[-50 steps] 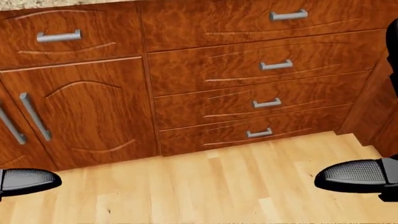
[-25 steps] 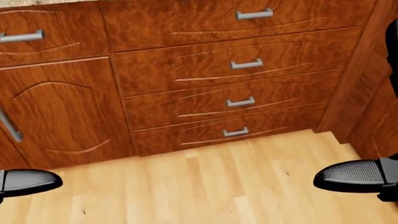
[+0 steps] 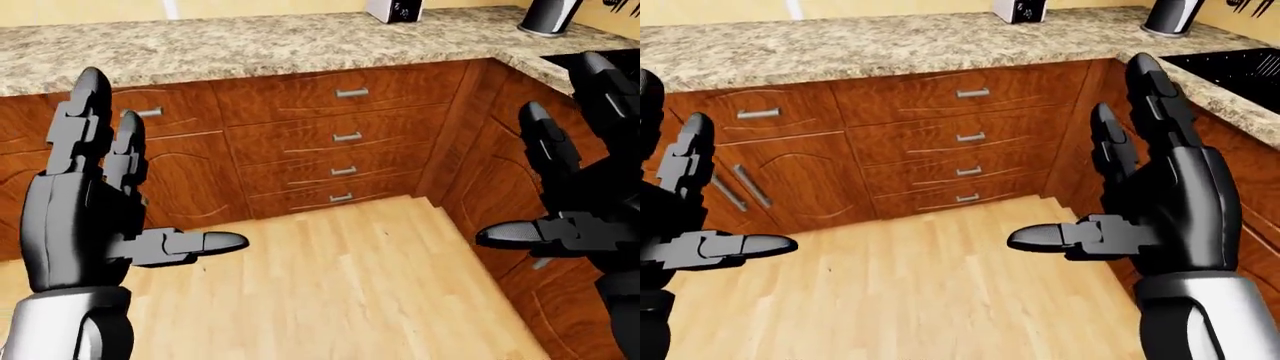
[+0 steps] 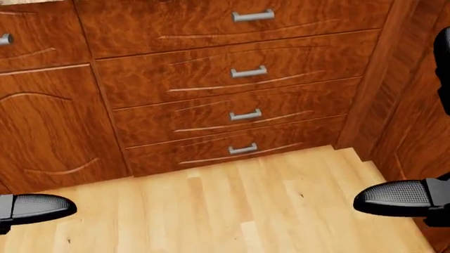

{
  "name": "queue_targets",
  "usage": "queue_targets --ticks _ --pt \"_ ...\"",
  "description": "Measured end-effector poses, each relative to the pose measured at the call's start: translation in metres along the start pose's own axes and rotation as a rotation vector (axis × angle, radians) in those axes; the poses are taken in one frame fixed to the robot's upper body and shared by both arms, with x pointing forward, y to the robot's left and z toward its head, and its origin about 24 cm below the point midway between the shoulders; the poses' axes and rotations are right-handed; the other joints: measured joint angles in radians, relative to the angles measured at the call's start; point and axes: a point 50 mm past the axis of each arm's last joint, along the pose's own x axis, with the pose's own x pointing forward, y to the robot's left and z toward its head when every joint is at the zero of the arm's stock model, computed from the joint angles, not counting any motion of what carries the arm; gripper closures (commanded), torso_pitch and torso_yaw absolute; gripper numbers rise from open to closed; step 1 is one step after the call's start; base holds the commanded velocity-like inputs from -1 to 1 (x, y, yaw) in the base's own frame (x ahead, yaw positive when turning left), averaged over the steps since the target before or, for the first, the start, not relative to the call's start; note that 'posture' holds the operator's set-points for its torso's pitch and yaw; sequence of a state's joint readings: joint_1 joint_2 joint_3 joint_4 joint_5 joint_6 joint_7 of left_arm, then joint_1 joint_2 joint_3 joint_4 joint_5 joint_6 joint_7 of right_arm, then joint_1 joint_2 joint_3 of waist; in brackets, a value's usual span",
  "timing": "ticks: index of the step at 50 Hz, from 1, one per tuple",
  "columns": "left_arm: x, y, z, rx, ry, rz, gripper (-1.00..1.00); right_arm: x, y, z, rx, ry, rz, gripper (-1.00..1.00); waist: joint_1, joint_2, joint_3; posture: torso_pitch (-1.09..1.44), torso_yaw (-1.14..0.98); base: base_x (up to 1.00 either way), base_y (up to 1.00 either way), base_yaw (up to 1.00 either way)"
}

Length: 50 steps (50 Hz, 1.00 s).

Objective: Navigate to the toaster.

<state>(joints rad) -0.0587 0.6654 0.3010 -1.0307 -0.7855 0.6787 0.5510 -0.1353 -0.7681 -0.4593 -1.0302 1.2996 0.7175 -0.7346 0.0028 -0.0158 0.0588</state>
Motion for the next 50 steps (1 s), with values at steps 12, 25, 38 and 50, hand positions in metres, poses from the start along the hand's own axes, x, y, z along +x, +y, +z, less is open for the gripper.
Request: queue_targets --ticks 12,25,38,50 --pt "0.0026 0.0034 -0.001 0.015 0.007 0.032 -1.0 -0.0012 0.0053 -0.0009 0.001 0.013 0.041 -1.0 0.017 0.056 -0.013 0.0 0.0 0.0 -0.27 0.0" --pt "0.0002 -0.0004 -0.0005 0.005 0.002 -0.002 -1.0 0.0001 0.0004 0.0004 -0.005 0.003 0.002 -1.0 0.004 -0.007 0.002 0.0 0.0 0.0 -0.27 0.0" --pt "0.0017 0.0043 -0.0016 0.009 0.009 0.035 -1.0 -0.0016 0.0052 -0.0016 0.004 0.015 0.04 -1.0 0.018 0.057 -0.014 0.0 0.0 0.0 -0.27 0.0" --pt "0.0017 -0.0038 -0.0007 -0.005 0.007 -0.014 -1.0 0.0016 0.0018 -0.0001 -0.001 0.008 0.004 -1.0 0.001 -0.012 0.001 0.0 0.0 0.0 -0.27 0.0"
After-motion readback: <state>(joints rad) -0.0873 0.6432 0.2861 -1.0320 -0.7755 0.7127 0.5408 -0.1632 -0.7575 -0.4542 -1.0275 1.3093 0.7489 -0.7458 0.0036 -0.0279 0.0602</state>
